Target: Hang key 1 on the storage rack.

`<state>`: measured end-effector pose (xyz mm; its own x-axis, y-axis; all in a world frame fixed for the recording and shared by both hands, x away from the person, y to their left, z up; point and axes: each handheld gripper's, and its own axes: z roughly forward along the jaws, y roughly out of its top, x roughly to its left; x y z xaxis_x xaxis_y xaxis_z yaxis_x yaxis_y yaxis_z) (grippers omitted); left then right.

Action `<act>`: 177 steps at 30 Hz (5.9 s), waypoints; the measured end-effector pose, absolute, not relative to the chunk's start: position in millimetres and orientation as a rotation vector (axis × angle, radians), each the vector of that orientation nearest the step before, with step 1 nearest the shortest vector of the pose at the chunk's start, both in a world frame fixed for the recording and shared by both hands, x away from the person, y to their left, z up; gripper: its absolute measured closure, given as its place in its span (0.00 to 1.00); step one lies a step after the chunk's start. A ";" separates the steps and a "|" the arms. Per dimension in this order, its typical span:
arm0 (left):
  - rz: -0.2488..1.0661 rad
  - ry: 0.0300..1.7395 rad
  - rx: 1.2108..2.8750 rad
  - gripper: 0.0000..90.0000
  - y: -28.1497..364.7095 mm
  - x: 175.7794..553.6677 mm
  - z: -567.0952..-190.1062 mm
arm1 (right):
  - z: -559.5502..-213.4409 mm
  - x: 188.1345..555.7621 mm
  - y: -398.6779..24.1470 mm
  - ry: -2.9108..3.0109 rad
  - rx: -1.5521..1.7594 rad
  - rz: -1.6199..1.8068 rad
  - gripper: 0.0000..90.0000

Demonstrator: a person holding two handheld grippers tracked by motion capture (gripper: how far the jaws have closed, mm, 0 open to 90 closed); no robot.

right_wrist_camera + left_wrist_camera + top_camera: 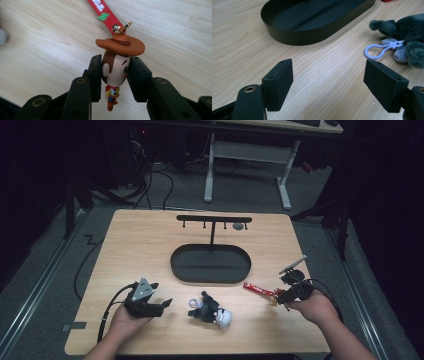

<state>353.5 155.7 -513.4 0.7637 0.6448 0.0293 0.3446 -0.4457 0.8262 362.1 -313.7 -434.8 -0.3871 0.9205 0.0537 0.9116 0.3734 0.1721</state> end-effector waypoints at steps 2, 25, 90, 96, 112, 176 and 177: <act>0.429 0.739 2.072 0.27 155.7 353.3 -513.3 | -428.4 360.8 -308.0 2.580 1.680 0.274 0.73; 0.417 0.727 2.074 0.27 156.3 353.4 -512.5 | -354.6 369.1 -269.9 2.611 1.553 0.312 0.74; 0.404 0.724 2.089 0.27 158.3 357.4 -516.0 | -303.5 487.8 -227.1 2.546 1.521 0.359 0.74; 0.404 0.724 2.089 0.27 158.8 357.4 -515.7 | -298.7 494.1 -222.6 2.538 1.520 0.376 0.74; 0.411 0.723 2.098 0.27 159.8 356.5 -516.3 | -294.6 507.8 -227.1 2.487 1.548 0.385 0.74; 0.241 0.724 2.076 0.31 138.3 349.6 -520.0 | -501.7 296.5 -304.3 2.043 1.326 1.120 0.43; 0.240 0.713 2.078 0.31 135.7 348.2 -519.5 | -500.6 293.3 -305.5 2.026 1.296 1.146 0.45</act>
<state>348.2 135.7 -519.5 0.8150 0.5716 -0.0955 0.3970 -0.4306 0.8106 293.3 -305.5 -500.6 -0.4416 0.8960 0.0459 0.5010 0.2038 0.8411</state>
